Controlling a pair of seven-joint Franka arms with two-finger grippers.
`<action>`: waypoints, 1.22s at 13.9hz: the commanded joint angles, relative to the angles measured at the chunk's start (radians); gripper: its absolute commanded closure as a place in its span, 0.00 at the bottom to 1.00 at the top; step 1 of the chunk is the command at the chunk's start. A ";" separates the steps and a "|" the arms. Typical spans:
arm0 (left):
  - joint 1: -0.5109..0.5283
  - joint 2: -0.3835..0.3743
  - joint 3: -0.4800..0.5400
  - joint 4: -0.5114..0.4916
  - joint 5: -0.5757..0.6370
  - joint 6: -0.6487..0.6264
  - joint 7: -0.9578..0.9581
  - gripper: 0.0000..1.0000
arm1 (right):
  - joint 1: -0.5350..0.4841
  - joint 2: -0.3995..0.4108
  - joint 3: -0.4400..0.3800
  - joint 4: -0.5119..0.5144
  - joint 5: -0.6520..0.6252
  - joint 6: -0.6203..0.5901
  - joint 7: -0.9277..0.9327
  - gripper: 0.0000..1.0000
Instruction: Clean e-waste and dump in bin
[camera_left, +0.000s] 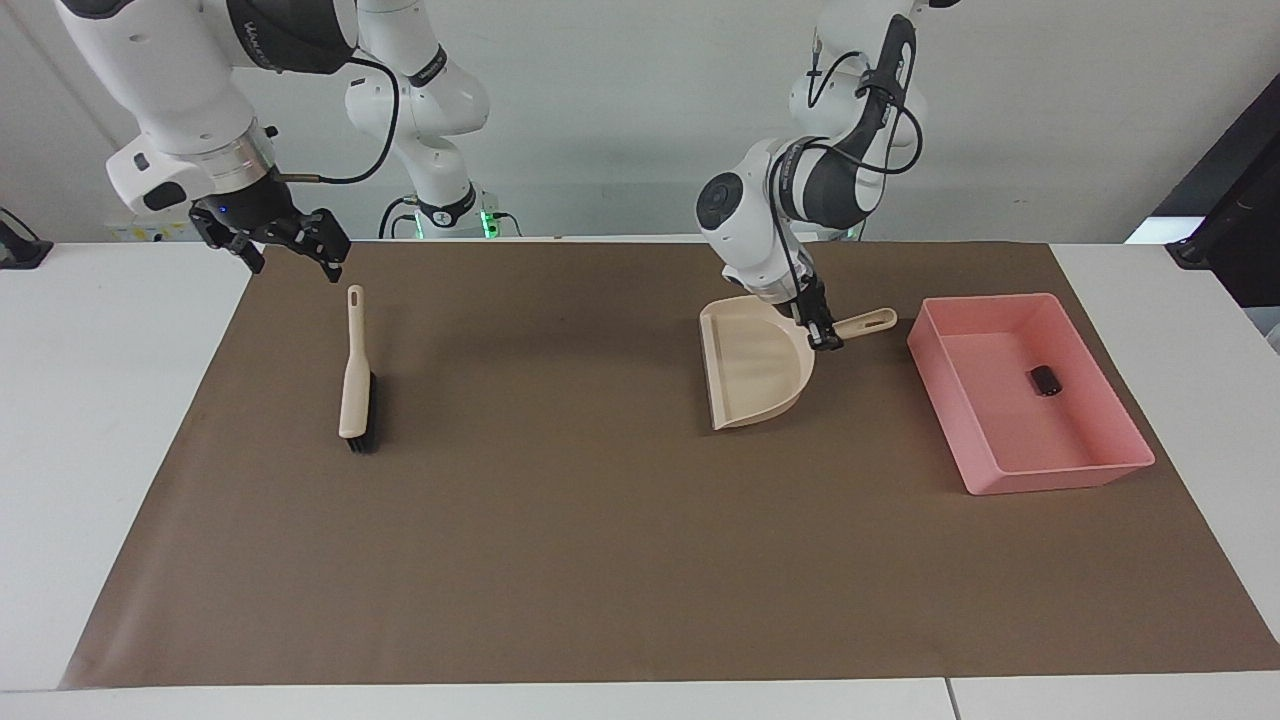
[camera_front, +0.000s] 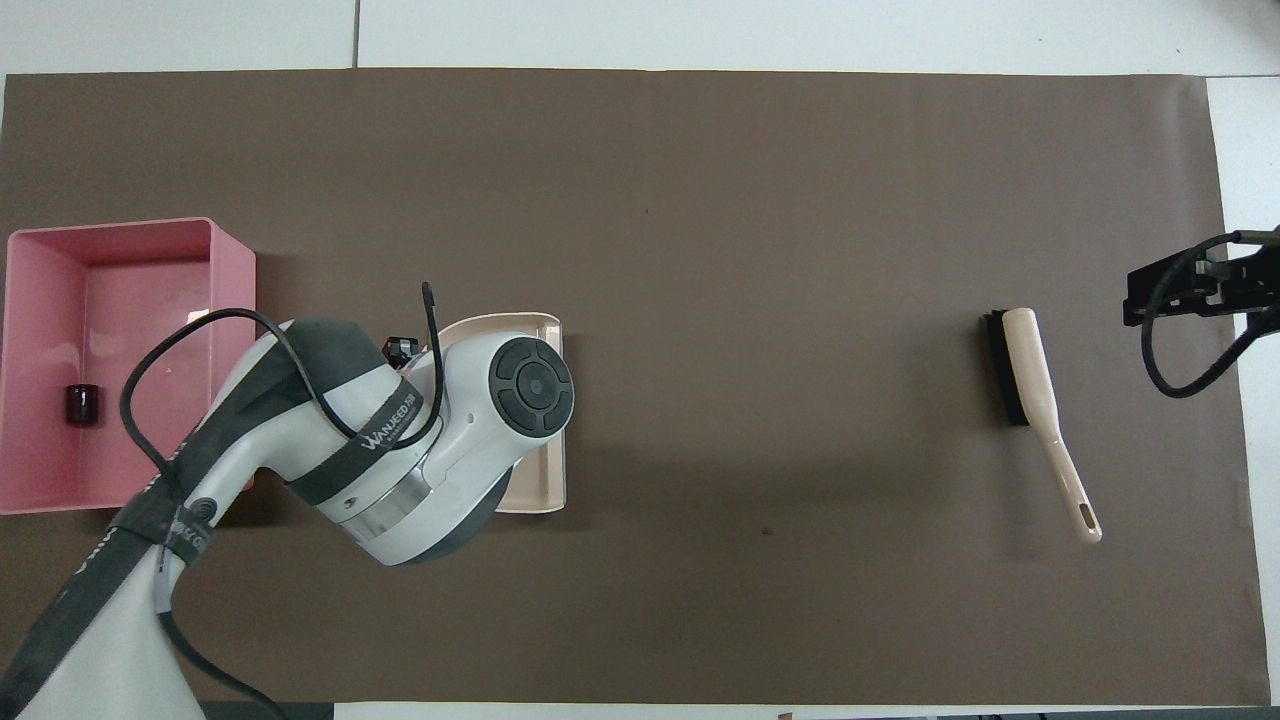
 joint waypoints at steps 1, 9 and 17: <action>-0.040 0.042 0.017 0.003 -0.013 0.039 -0.037 1.00 | 0.019 -0.010 -0.014 -0.001 0.019 -0.015 0.013 0.00; 0.015 -0.042 0.020 0.008 -0.016 -0.006 -0.125 0.02 | 0.016 -0.012 -0.012 -0.013 0.073 -0.004 0.012 0.00; 0.288 -0.136 0.023 0.037 -0.228 -0.090 -0.686 0.02 | 0.018 -0.012 -0.012 -0.013 0.073 -0.005 0.012 0.00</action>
